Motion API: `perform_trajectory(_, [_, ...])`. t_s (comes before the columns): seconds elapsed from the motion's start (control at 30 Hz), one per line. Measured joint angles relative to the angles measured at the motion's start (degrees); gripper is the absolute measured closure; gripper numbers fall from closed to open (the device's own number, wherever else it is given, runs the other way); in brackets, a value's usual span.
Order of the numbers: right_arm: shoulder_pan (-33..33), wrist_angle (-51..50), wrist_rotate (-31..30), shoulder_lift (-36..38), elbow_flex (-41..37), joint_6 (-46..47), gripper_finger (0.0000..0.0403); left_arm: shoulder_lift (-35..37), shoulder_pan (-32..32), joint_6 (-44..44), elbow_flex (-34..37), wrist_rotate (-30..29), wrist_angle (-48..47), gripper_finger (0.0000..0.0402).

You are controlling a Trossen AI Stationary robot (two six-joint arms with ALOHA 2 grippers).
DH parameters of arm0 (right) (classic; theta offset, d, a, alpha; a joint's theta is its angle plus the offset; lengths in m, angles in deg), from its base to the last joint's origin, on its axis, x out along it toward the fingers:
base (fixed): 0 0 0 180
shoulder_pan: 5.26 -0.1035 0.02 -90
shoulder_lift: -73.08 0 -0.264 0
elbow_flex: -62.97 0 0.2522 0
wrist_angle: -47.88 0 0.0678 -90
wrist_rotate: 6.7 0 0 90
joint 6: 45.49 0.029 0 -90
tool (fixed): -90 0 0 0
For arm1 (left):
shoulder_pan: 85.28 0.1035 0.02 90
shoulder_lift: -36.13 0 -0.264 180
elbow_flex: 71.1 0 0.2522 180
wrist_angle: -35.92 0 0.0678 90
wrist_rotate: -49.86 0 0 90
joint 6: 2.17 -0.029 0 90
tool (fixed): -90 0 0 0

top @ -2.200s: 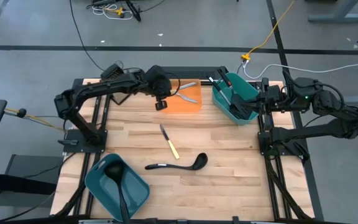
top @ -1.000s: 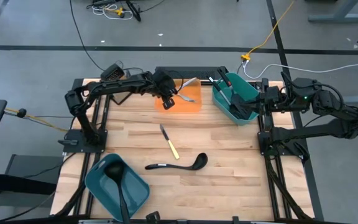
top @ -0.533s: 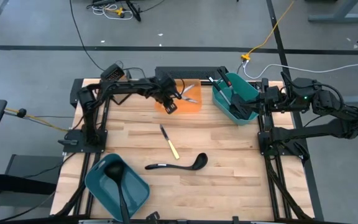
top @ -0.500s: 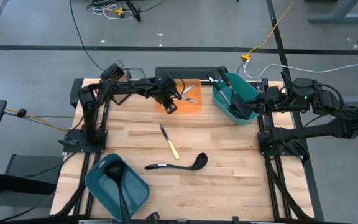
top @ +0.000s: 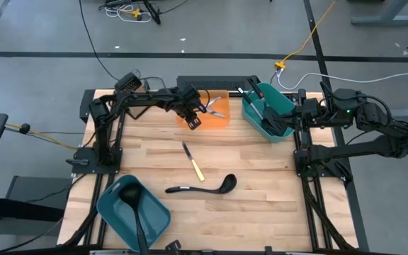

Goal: Pick & Place Kitchen Items
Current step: Put the left yellow knife into the orange bin

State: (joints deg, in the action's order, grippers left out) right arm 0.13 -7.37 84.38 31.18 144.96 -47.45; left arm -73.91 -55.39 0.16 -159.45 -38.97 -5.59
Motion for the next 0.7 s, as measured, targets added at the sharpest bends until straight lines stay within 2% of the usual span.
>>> perform_trajectory(0.3, [0.0,0.0,0.0,0.0,0.0,0.2,0.0398,0.0,0.1,0.0,0.0,-3.5,0.0,0.0331])
perform_trajectory(0.7, [0.0,0.0,0.0,0.0,0.0,0.2,0.0398,0.1,0.2,-0.2,0.0,-3.7,0.0,0.0325])
